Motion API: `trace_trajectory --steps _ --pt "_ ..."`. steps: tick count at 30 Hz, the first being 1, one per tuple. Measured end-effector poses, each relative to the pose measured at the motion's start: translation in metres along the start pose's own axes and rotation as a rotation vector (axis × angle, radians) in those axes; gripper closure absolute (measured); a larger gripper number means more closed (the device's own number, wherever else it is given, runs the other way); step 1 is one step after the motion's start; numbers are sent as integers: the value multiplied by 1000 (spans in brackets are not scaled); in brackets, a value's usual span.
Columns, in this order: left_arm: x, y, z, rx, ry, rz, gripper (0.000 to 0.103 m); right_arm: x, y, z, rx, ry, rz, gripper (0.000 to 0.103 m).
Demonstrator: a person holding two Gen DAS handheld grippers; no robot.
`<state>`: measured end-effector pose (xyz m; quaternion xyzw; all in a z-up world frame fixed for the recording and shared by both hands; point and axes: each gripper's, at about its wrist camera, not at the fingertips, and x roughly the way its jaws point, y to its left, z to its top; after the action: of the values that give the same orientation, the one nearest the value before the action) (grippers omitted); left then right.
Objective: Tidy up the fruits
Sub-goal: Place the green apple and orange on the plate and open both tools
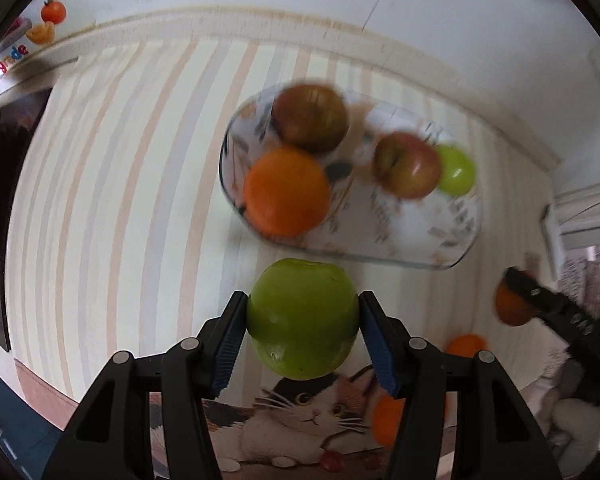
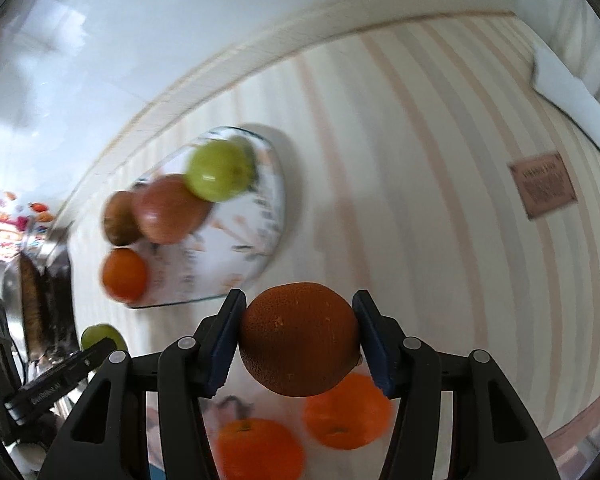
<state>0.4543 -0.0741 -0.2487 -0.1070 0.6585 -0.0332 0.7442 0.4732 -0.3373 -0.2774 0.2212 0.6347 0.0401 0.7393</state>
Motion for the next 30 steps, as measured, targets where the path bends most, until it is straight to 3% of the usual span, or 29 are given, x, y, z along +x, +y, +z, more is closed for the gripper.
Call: trace_trajectory --steps 4,9,17,20,30 --pt "-26 12 29 6 -57 -15 50 3 29 9 -40 0 36 45" --pt "-24 25 75 0 -80 37 50 22 62 22 -83 10 43 45" --pt "34 47 123 -6 36 99 50 55 83 28 -130 44 -5 45" --pt "51 49 127 -8 73 97 49 66 85 26 -134 58 -19 45" --pt "53 49 113 -24 44 62 49 90 94 21 -147 85 -36 45"
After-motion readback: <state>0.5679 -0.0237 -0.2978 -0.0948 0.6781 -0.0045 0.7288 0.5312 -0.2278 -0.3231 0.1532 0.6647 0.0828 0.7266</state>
